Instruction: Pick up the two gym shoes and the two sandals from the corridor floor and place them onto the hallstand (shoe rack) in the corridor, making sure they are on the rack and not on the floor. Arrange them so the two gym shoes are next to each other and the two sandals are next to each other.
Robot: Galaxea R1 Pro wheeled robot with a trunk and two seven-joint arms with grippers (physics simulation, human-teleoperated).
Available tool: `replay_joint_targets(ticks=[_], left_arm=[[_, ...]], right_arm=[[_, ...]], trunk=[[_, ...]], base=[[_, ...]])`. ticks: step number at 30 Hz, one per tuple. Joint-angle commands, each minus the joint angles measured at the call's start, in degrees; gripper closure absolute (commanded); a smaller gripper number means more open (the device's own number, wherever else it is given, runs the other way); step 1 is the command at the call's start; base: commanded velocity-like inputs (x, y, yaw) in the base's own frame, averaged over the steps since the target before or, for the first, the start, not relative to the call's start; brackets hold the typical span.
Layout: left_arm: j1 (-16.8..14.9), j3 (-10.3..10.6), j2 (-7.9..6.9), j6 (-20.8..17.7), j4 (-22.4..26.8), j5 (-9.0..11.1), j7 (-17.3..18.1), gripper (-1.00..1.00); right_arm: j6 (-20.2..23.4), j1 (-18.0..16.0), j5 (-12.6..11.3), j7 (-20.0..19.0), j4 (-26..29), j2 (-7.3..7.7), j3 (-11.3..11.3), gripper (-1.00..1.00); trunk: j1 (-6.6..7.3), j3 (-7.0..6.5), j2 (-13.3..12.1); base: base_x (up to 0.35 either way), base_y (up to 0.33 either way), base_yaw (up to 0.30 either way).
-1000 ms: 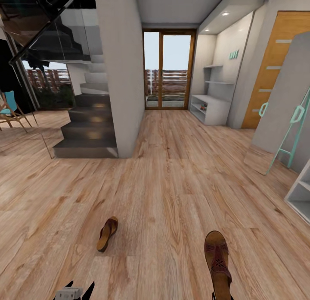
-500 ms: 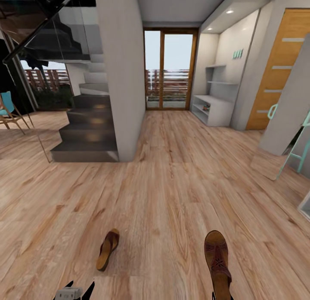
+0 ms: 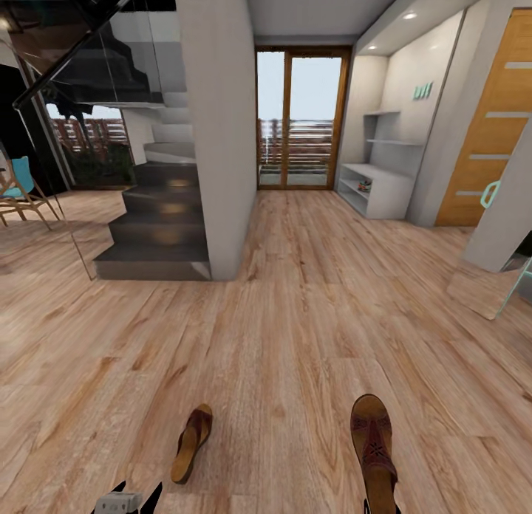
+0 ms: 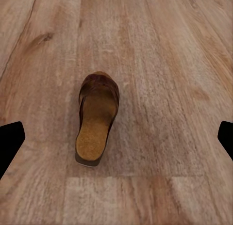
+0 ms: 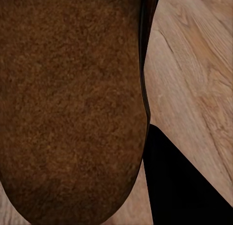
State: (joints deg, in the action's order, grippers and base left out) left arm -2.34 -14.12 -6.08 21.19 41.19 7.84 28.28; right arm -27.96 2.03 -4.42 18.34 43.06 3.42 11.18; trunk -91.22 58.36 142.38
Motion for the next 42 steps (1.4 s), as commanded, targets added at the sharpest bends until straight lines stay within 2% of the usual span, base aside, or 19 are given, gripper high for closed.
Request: replay_joint_targets(ticks=[1, 14, 18, 21, 24, 26, 28, 31, 33, 34, 36, 40, 42], left_arm=[[0.0, -0.1, 0.01, -0.1, -0.1, 0.5, 0.5, -1.0], [0.0, -0.2, -0.03, -0.4, -0.1, 0.0, 0.5, -1.0], [-0.7, 0.5, 0.01, -1.1, -0.1, -0.2, -2.3, -1.0], [-1.2, 0.7, 0.04, -1.4, -0.1, -1.4, -4.9, -1.0], [-3.9, 0.9, 0.06, -3.1, -0.2, -4.7, -7.3, -1.0], [-7.0, 1.0, 0.08, -6.8, -0.9, -8.5, -8.3, -1.0], [-10.7, 1.0, 0.16, -10.9, -2.8, -11.9, -8.7, -1.0], [-14.5, 1.0, 0.25, -13.3, -5.3, -14.7, -8.9, -1.0], [-17.6, 0.9, 0.41, -14.3, -7.9, -17.0, -9.0, -1.0], [-18.1, 0.9, 0.44, -14.4, -8.6, -17.6, -9.0, -1.0], [-19.5, 0.9, 0.46, -14.6, -10.7, -19.0, -9.3, -1.0], [-20.1, 0.6, 0.35, -13.6, -12.1, -19.6, -9.7, -1.0], [-19.8, 0.7, 0.35, -10.6, -12.5, -19.9, -9.9, -1.0]], right_arm=[[-0.2, 0.0, -0.6, 0.3, 0.1, 0.09, 0.4, 1.0], [-0.2, 0.0, -0.8, 0.5, 0.3, 0.0, 0.2, 1.0], [-0.2, 0.0, -0.8, 0.4, 0.7, 0.14, -0.1, 1.0], [0.0, 0.0, -0.7, 0.3, 3.7, 0.51, -0.1, 1.0], [1.7, 0.0, -0.7, 0.2, 8.8, 1.11, -0.2, 1.0], [5.6, -0.1, -0.6, 0.2, 13.5, 1.56, -0.3, 1.0], [12.9, -0.8, -0.6, 0.1, 18.1, 2.25, -0.3, 1.0], [22.0, -3.2, -0.6, 0.1, 23.5, 2.69, -0.3, 1.0], [30.7, -6.6, -0.6, 0.0, 28.7, 2.87, -0.3, 1.0], [32.6, -7.5, -0.6, 0.0, 29.8, 2.89, -0.3, 1.0], [39.0, -11.3, -0.6, -0.2, 32.9, 2.95, -0.2, 1.0], [45.0, -16.4, -0.6, -2.6, 35.5, 3.03, -0.3, 1.0], [46.7, -18.0, -0.6, -4.8, 37.4, 3.31, -0.1, 1.0]], trunk=[[0.01, 0.04, 0.0], [0.01, 0.04, 0.0], [0.01, 0.04, 0.0], [0.01, 0.04, 0.0], [0.01, 0.04, 0.0], [0.01, 0.04, 0.0], [0.01, 0.04, 0.0], [0.01, 0.04, 0.0], [0.01, 0.04, 0.0], [0.01, 0.04, 0.0], [0.01, 0.04, 0.0], [0.01, 0.04, 0.0], [0.01, 0.04, 0.0]], base=[[0.007, 0.003, 0.015], [0.001, 0.0, 0.002], [0.0, 0.0, 0.0], [0.0, 0.0, 0.0], [0.0, 0.0, 0.0], [0.0, 0.0, 0.0], [0.0, 0.0, 0.0], [0.0, 0.0, 0.0], [0.0, 0.0, 0.0], [0.0, 0.0, 0.0], [0.0, 0.0, 0.0], [0.0, 0.0, 0.0], [0.0, 0.0, 0.0]])
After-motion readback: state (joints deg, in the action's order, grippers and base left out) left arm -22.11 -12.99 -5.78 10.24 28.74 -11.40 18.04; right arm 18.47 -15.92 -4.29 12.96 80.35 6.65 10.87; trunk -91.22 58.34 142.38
